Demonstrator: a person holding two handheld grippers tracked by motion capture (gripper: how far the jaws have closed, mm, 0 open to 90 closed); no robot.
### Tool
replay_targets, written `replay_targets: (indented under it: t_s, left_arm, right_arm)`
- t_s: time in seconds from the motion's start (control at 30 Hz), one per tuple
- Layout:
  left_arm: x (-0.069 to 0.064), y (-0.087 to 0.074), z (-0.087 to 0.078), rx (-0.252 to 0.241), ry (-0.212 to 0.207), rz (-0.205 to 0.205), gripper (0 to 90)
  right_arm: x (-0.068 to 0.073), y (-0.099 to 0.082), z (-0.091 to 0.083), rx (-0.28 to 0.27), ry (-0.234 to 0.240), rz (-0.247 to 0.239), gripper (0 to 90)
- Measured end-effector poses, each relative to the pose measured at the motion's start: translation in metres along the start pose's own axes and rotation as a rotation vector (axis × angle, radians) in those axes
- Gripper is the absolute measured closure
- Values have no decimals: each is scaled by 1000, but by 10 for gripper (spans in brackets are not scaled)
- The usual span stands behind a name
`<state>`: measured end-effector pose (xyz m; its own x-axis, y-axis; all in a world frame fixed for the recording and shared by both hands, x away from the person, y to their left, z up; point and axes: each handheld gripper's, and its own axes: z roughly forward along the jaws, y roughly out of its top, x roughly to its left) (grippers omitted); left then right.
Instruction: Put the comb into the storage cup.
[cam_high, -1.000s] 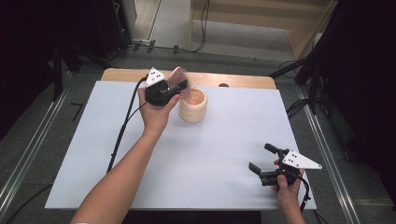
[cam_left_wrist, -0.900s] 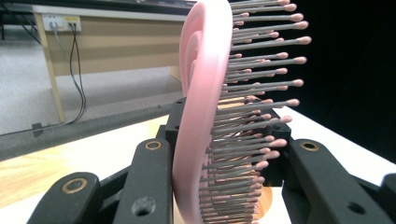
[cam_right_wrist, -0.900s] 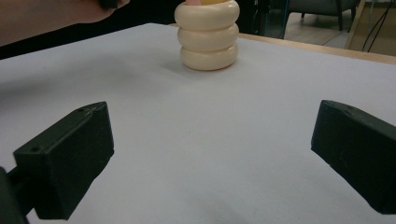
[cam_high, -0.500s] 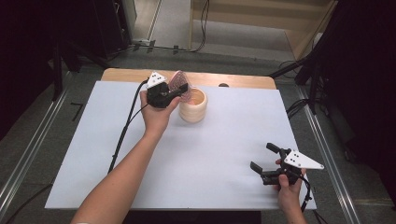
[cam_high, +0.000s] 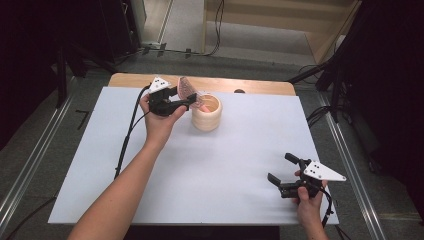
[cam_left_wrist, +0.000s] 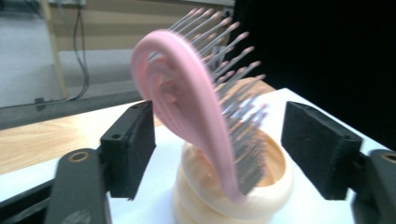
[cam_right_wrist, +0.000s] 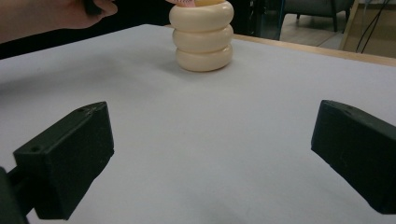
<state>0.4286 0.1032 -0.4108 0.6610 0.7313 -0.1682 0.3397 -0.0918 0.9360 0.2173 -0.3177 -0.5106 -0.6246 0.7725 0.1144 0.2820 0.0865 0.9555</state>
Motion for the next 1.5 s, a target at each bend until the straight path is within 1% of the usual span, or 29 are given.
replay_targets:
  t_s: [0.07, 0.1, 0.23, 0.3, 0.33, 0.4, 0.43, 0.5, 0.6, 0.67, 0.73, 0.87, 0.93, 0.97, 1.03, 1.17, 1.5]
  left_arm:
    - [0, 1, -5, -8, -8, 2, 183]
    - [0, 1, -8, -15, -19, -3, 159]
    - [0, -3, -18, -34, -49, 7, 108]
    - [-2, -6, -23, -35, -46, 19, 75]
    - [-3, -7, -26, -42, -50, 23, 72]
    - [-3, -10, -30, -40, -53, 32, 65]
    - [-3, -11, -31, -33, -56, 36, 30]
    - [-4, -13, -35, -33, -50, 50, 0]
    - [-6, -17, -42, -33, -61, 67, 0]
    - [-6, -20, -46, -25, -74, 82, 0]
    - [-7, -24, -51, -32, -75, 86, 0]
    - [-9, -31, -59, -31, -88, 92, 0]
    - [-10, -34, -62, -29, -87, 97, 0]
    - [-11, -36, -63, -27, -93, 100, 0]
    - [-13, -40, -66, -20, -88, 117, 0]
    - [-16, -46, -72, -16, -94, 130, 0]
    - [-22, -56, -89, -22, -101, 149, 0]
  right_arm:
    - [0, 0, 0, 1, 1, -1, 0]
    - [0, 0, 0, 1, 1, -1, 0]
    - [0, 0, 0, 0, 1, 0, 0]
    - [0, 0, 0, 2, 1, 0, 0]
    - [0, 0, 0, 2, 2, 0, 0]
    - [0, 0, 1, 3, 1, 0, 0]
    - [0, 0, 1, 4, 1, 0, 0]
    - [0, 0, 1, 6, -1, 1, 0]
    - [0, 0, 1, 6, -1, 1, 0]
    - [0, 0, 1, 7, -1, 2, 0]
    - [0, 0, 1, 7, -1, 2, 0]
    - [0, 0, 2, 8, 0, 1, 0]
    - [0, 0, 2, 8, -1, -1, 0]
    - [0, 0, 2, 8, -1, 0, 0]
    - [0, -1, 2, 8, -1, -2, 0]
    - [0, -1, 2, 10, -2, -4, 0]
    - [1, -1, 2, 11, -4, -3, 0]
